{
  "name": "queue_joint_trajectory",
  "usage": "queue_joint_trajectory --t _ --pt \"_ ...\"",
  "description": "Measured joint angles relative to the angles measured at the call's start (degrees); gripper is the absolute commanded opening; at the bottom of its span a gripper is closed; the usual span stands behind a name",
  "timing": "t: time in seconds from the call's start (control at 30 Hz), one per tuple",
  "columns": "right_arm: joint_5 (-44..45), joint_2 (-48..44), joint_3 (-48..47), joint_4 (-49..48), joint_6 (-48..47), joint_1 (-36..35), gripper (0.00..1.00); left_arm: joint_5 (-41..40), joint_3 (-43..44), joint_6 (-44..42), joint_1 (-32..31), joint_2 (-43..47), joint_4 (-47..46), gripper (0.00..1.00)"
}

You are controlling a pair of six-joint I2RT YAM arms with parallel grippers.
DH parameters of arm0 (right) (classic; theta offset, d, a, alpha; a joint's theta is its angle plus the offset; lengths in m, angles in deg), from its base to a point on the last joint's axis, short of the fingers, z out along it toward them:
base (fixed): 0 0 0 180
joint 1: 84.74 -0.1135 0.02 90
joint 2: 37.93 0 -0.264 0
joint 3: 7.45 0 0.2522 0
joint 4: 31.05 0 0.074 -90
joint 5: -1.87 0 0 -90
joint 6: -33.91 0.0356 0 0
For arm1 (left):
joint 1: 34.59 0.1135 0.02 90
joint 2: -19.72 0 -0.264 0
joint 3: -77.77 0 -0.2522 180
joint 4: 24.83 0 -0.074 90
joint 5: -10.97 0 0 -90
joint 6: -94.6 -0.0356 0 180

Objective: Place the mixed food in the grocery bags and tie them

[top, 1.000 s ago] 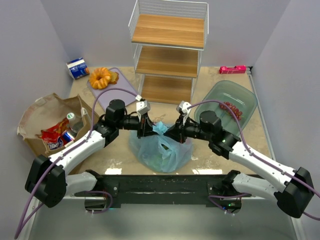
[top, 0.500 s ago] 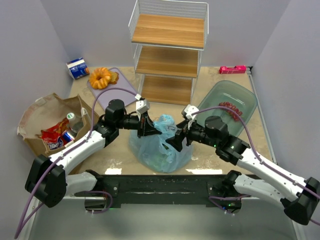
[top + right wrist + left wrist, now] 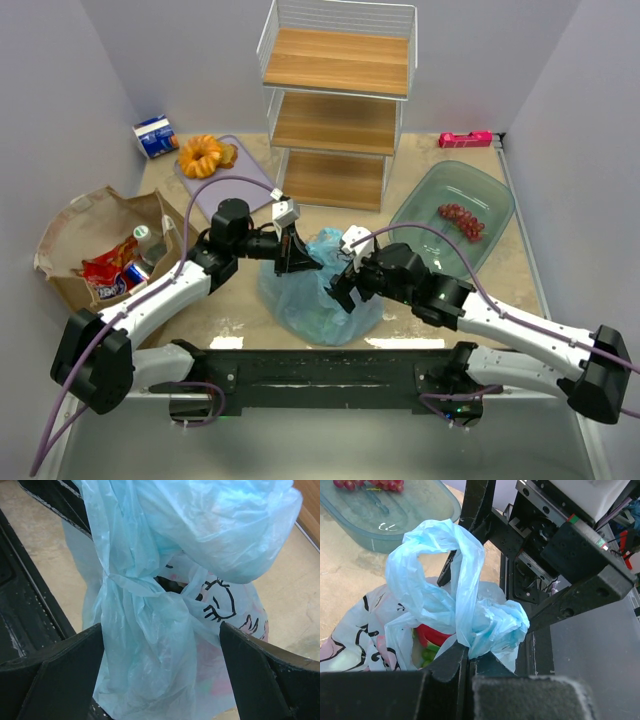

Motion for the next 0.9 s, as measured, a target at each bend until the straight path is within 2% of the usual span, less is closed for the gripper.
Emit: queue_joint_trajectory --t 0.33,0.4,0.47,0.57,0.67,0.7,0.9 --pt "16.17 4.24 0.24 -1.68 -0.28 -4.68 0.81 0.52 0.00 0.00 0.26 -0.50 0.11 0.00" --pt "19.65 3.98 0.90 -4.24 -0.52 -6.01 0.72 0.70 0.00 0.02 0.26 -1.05 0.13 0.00" --pt "22.99 3.48 1.64 -6.71 -1.33 -7.39 0.57 0.83 0.00 0.00 0.26 -1.51 0.13 0.00" --pt "26.51 2.16 2.49 -9.49 -2.84 -8.48 0.45 1.01 0.00 -0.04 0.26 -1.90 0.17 0.00" --pt "26.97 0.31 2.71 -11.02 -4.31 -8.79 0.08 1.64 0.31 -0.07 0.24 -2.58 -0.07 0.00" --pt "26.91 0.04 2.71 -11.37 -4.68 -8.87 0.03 1.86 0.50 -0.07 0.26 -2.89 -0.20 0.00" --pt "26.84 2.14 2.69 -11.91 -5.81 -9.09 0.00 3.45 1.03 0.00 0.24 -4.07 -1.11 0.00"
